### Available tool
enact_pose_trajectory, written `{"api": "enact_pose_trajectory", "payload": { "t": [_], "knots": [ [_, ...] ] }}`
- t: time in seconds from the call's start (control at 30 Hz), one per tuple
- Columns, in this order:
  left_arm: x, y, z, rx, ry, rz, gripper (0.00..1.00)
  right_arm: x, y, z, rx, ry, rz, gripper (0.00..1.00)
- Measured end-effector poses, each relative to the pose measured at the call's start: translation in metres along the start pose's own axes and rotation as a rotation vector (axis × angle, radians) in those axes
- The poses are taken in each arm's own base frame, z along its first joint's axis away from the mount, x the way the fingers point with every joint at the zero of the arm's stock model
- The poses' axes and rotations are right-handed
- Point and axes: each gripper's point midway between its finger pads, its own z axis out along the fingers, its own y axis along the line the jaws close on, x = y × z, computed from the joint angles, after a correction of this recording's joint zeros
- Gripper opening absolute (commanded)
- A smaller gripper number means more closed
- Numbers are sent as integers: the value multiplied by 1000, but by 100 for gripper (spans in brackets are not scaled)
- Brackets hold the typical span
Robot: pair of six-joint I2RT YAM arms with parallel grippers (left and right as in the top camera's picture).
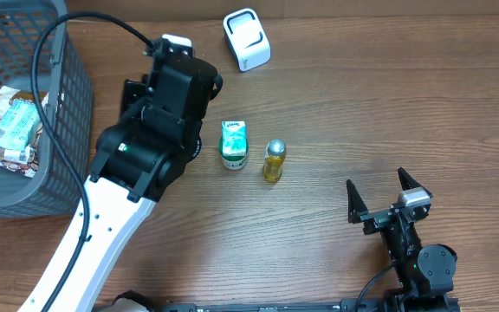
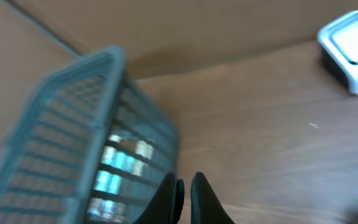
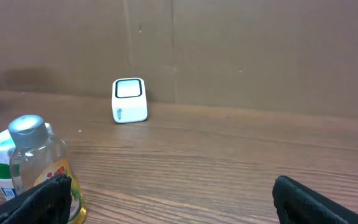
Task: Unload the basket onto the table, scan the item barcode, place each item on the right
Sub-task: 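Move the left gripper back into the basket over the wipes packet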
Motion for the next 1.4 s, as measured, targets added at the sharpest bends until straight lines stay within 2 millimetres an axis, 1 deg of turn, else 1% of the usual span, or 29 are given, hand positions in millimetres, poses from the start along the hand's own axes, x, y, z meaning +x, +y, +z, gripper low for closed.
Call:
{"api": "enact_pose_trajectory", "payload": {
  "t": [0.03, 0.07, 0.17, 0.3, 0.4, 0.57, 0.73, 0.8, 0.93, 1.17, 1.3, 1.37, 1.4],
  "knots": [
    [-2, 3, 0, -14, -6, 2, 4, 0, 0, 0, 0, 0, 0, 100],
    [-6, 11, -1, -55, -22, 11, 4, 0, 0, 0, 0, 0, 0, 100],
    [-16, 26, 0, -130, -52, 17, 4, 0, 0, 0, 0, 0, 0, 100],
    [-26, 53, 6, -220, -73, 3, 4, 0, 0, 0, 0, 0, 0, 100],
    [-28, 75, 13, -285, -70, -18, 4, 0, 0, 0, 0, 0, 0, 100],
    [-24, 111, 24, -374, -44, -50, 4, 0, 0, 0, 0, 0, 0, 100],
    [-9, 146, 39, -424, 7, -78, 4, 0, 0, 0, 0, 0, 0, 100],
    [0, 163, 46, -440, 31, -97, 5, 0, 0, 0, 0, 0, 0, 100],
    [15, 189, 59, -443, 63, -136, 9, 0, 0, 0, 0, 0, 0, 100],
    [43, 233, 76, -419, 92, -213, 23, 0, 0, 0, 0, 0, 0, 100],
    [67, 258, 85, -403, 130, -256, 30, 0, 0, 0, 0, 0, 0, 100],
    [81, 267, 94, -393, 162, -271, 36, 0, 0, 0, 0, 0, 0, 100],
    [87, 269, 98, -388, 177, -276, 44, 0, 0, 0, 0, 0, 0, 100]
  ]
}}
